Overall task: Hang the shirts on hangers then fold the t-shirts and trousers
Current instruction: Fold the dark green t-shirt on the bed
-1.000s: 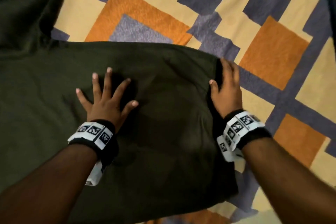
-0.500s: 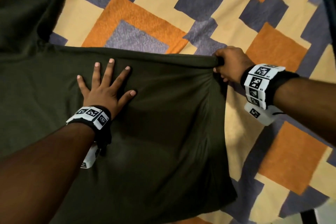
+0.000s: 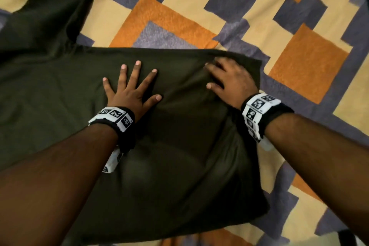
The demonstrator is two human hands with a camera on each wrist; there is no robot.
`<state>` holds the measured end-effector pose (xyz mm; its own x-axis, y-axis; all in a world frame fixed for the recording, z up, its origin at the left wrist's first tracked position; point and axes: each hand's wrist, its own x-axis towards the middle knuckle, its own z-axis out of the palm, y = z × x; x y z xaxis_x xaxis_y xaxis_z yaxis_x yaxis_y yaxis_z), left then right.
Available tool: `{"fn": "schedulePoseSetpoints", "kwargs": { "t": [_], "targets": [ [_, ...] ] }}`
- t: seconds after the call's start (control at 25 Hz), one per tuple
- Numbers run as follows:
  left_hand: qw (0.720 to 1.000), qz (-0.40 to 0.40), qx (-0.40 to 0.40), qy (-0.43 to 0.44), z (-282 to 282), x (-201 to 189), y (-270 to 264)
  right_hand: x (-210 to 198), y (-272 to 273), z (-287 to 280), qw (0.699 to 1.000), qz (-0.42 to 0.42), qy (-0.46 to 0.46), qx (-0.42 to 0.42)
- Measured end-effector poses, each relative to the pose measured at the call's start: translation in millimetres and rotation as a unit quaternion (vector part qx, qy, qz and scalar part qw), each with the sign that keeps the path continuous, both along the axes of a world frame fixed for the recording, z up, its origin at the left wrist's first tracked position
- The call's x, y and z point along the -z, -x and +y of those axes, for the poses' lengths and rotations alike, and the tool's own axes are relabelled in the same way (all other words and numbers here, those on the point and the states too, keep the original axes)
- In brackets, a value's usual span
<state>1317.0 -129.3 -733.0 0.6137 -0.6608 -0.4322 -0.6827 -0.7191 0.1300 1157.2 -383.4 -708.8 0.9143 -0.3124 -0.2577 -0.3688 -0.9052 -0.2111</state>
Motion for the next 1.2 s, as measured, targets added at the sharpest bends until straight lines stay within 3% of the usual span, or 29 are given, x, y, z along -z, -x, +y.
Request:
{"fn": "schedulePoseSetpoints", "kwargs": {
  "t": [0.12, 0.2, 0.28, 0.36, 0.4, 0.48, 0.56, 0.68, 0.72, 0.84, 0.88, 0.96, 1.08, 1.2],
  "targets": [
    [1.000, -0.012, -0.021, 0.009, 22.7, -2.1, 1.9, 4.2, 9.1, 4.3, 0.995, -0.009, 0.019, 0.098],
    [0.999, -0.008, -0.032, 0.014, 49.3, -6.5, 23.2, 0.2, 34.3, 38.2, 0.998, -0.026, 0.039, 0.038],
    [1.000, 0.009, 0.011, 0.018, 83.1, -7.1, 65.5, 1.4, 77.3, 78.2, 1.000, -0.019, 0.003, 0.024],
    [0.997, 0.028, 0.075, 0.019, 114.9, -3.1, 121.6, 10.4, 134.8, 104.3, 0.994, 0.004, -0.040, 0.103],
    [0.995, 0.032, 0.090, 0.012, 127.1, 1.2, 148.7, 16.0, 162.9, 110.7, 0.989, 0.021, -0.050, 0.137],
    [0.997, 0.024, 0.079, -0.009, 139.2, 8.8, 180.0, 22.8, 200.7, 116.0, 0.991, 0.063, -0.037, 0.115],
    [0.998, 0.014, 0.054, -0.015, 138.6, 9.5, 183.6, 26.5, 213.6, 103.0, 0.993, 0.097, -0.016, 0.071],
    [0.999, -0.005, 0.049, -0.002, 137.7, 6.5, 175.2, 15.3, 217.6, 87.0, 0.982, 0.127, 0.022, 0.141],
    [0.999, -0.005, 0.049, -0.003, 135.4, 6.4, 175.5, 9.8, 218.8, 92.5, 0.982, 0.129, 0.020, 0.135],
    [0.996, 0.000, 0.084, -0.013, 144.4, 5.9, 198.1, 11.9, 247.4, 143.8, 0.985, 0.151, 0.011, -0.081],
    [0.994, -0.004, 0.106, -0.021, 159.9, 7.0, 207.8, 13.7, 261.2, 150.5, 0.979, 0.165, 0.020, -0.118],
    [0.994, 0.004, 0.103, -0.046, 206.2, 7.5, 209.0, 14.6, 276.9, 147.5, 0.975, 0.193, 0.036, -0.099],
    [0.994, -0.002, 0.054, -0.091, 281.4, -6.6, 200.6, -4.9, 278.3, 148.2, 0.983, 0.160, 0.063, -0.061],
    [0.994, 0.016, -0.005, -0.111, 323.8, -21.5, 203.3, -16.2, 272.2, 178.6, 0.984, 0.097, 0.051, -0.140]
  ]
}}
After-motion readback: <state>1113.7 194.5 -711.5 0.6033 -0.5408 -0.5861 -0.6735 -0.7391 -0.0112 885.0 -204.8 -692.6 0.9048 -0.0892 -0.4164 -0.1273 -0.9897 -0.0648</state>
